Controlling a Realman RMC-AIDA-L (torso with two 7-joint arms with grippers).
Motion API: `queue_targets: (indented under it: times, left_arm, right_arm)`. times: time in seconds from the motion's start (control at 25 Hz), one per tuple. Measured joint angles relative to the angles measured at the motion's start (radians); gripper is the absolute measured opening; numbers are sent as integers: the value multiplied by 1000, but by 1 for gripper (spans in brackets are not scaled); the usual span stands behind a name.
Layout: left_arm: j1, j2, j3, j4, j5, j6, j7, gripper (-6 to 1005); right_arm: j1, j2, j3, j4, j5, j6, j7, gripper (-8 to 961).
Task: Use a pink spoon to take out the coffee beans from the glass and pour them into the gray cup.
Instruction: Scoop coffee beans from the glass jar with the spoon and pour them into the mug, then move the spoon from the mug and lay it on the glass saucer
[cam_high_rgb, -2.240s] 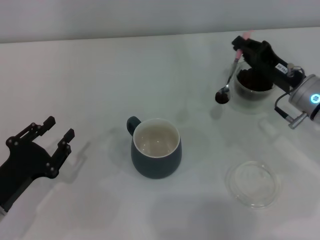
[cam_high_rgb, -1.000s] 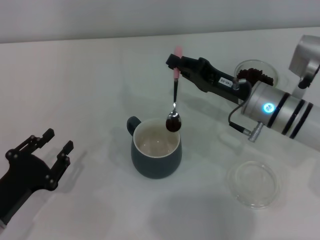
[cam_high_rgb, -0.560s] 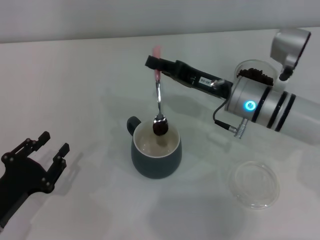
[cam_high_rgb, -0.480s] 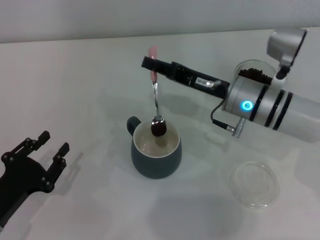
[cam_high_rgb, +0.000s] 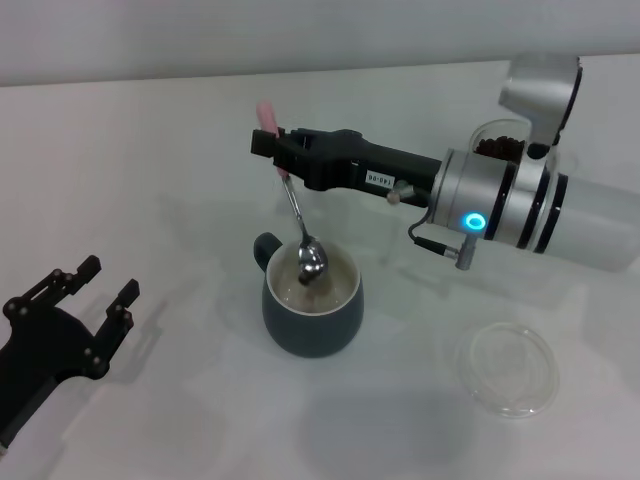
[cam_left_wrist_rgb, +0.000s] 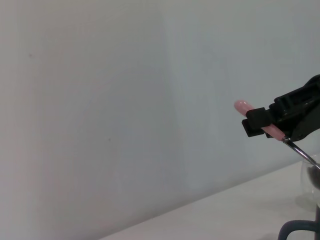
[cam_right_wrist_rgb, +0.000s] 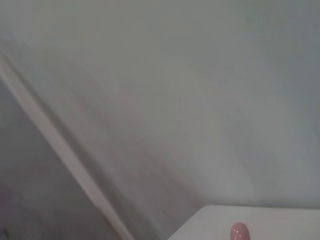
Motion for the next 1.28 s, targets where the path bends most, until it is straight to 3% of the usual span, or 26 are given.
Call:
queue_targets:
  times: [0.32,0.68,1.04,1.28]
  left_arm:
    - [-1,0,-1,2,-1,0,0,462]
    - [-1,-1,-1,1,-10,0,0,461]
    - [-1,-1,-1,1,-27,3,0,460]
    - [-1,0,-1,1,-51,6,0,462]
  right_arm:
    - [-11,0,32,8,-16,42,-85,144]
    - [-84,-3,55,-82,-18,121,120,144]
    - [-264,-11,64,-301,-2,188,257,144]
    - [-371,-22,77,-363,23,202,291,144]
